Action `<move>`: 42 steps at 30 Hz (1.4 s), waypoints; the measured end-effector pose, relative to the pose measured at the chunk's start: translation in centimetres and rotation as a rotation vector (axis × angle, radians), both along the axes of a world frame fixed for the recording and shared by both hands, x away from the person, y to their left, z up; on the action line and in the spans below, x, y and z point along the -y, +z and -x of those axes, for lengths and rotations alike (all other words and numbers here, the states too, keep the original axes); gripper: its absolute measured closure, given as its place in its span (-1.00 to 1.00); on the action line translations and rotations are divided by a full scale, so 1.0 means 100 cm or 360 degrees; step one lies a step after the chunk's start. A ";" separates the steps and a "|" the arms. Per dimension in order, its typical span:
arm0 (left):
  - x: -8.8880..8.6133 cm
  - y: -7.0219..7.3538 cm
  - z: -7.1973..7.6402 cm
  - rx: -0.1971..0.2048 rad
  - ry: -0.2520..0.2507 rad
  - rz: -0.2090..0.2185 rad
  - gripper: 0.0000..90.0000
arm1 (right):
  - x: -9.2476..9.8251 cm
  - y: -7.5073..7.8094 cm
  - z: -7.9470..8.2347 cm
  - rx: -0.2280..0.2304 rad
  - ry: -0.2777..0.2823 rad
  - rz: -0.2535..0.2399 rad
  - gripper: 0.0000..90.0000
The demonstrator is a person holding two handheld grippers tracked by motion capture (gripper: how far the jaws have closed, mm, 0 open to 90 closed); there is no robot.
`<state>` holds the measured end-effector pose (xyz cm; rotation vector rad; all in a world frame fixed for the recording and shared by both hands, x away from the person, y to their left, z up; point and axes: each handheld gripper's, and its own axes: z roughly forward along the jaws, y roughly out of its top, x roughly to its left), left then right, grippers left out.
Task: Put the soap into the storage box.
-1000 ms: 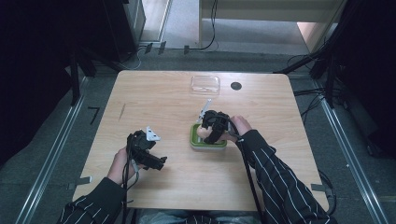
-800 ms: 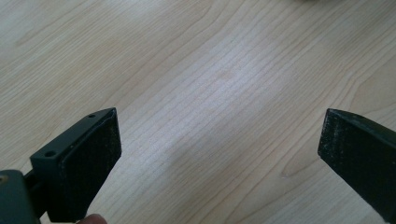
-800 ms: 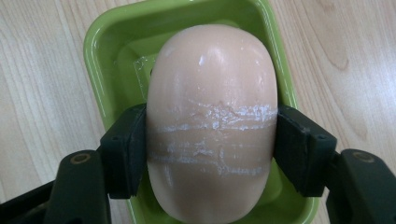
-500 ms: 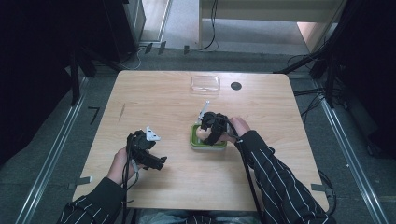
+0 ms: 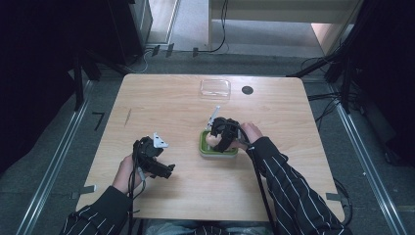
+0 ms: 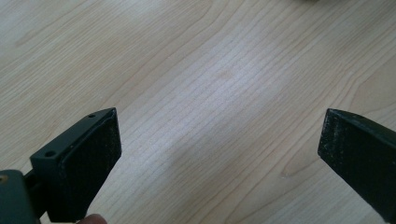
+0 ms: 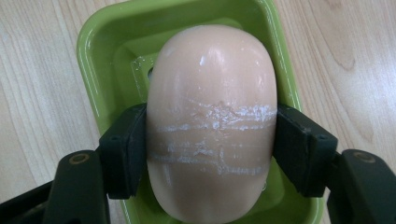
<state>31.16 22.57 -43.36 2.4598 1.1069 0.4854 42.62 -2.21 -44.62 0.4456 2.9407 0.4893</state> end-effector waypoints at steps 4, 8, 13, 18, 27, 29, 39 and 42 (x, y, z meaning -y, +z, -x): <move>0.000 0.000 0.000 0.0001 0.0000 0.0001 -1.00 | 0.000 0.000 0.000 0.0008 -0.0006 0.0004 -0.27; 0.000 0.000 0.000 0.0001 -0.0001 0.0001 -1.00 | 0.000 0.001 0.000 0.0017 -0.0006 0.0001 -0.28; 0.000 0.000 0.000 0.0000 -0.0002 0.0004 -1.00 | 0.000 0.002 0.000 0.0021 -0.0003 -0.0004 -0.30; 0.000 0.000 0.000 0.0001 -0.0001 0.0004 -1.00 | 0.002 0.006 0.001 0.0018 -0.0024 -0.0024 -0.36; 0.000 0.000 -0.001 0.0002 -0.0002 0.0004 -1.00 | 0.004 0.018 0.002 0.0042 -0.0120 -0.0055 -0.59; 0.000 0.000 -0.001 0.0000 -0.0002 0.0002 -1.00 | 0.005 0.020 0.003 0.0056 -0.0144 -0.0063 -0.64; 0.000 0.000 -0.001 -0.0001 -0.0003 0.0007 -1.00 | 0.015 0.033 0.008 0.0049 -0.0230 -0.0102 -0.77; 0.000 0.000 -0.001 -0.0001 -0.0002 0.0007 -1.00 | 0.020 0.036 0.009 0.0042 -0.0263 -0.0110 -0.80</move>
